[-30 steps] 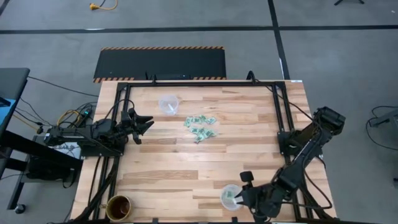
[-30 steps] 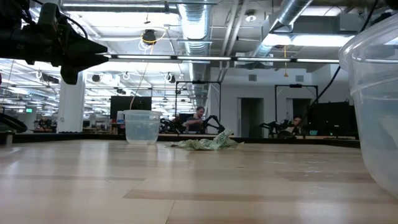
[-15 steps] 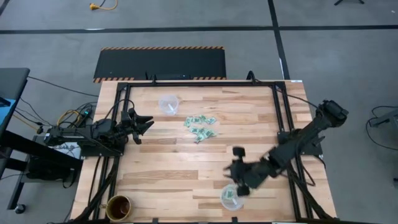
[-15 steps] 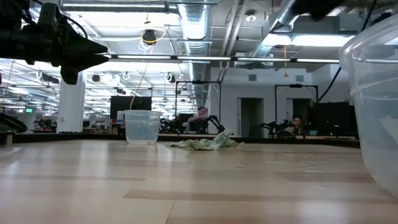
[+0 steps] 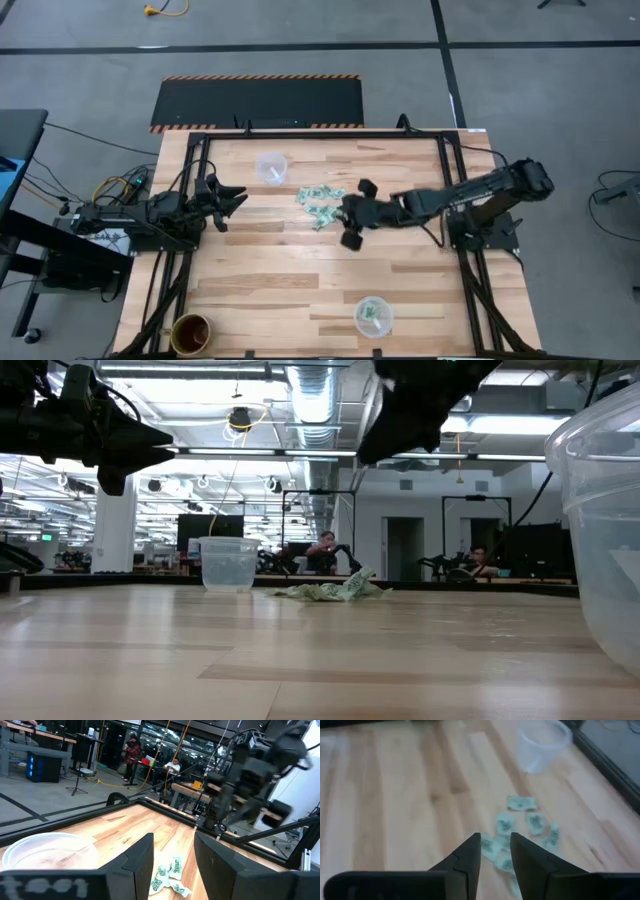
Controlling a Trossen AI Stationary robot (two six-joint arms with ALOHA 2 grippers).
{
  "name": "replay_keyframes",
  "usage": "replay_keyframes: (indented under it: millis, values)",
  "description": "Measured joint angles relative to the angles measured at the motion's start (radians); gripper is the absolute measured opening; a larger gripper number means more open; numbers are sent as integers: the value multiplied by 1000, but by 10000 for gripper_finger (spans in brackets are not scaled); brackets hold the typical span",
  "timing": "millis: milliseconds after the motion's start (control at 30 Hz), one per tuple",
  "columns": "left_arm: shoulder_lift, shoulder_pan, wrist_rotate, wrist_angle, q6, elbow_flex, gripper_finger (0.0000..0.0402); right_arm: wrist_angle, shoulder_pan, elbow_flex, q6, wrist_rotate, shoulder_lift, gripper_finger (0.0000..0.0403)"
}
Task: Pick and place Stevia / Truvia into bins
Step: Put the white stevia packet into the bottom transparent container
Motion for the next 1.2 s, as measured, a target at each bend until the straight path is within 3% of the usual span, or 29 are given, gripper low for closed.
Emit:
replay_keyframes:
  millis: [300, 533, 900, 1200]
  values:
    - [0, 0, 1, 0, 0, 0, 130, 47, -150, 3, 149, -123, 83, 100]
    - [10, 0, 3, -1, 0, 0, 130, 82, -197, 4, 170, -266, 193, 137]
    - [9, 0, 3, 0, 0, 0, 130, 68, -204, 2, 169, -275, 319, 218]
    - [9, 0, 3, 0, 0, 0, 130, 51, -204, 2, 169, -264, 323, 221]
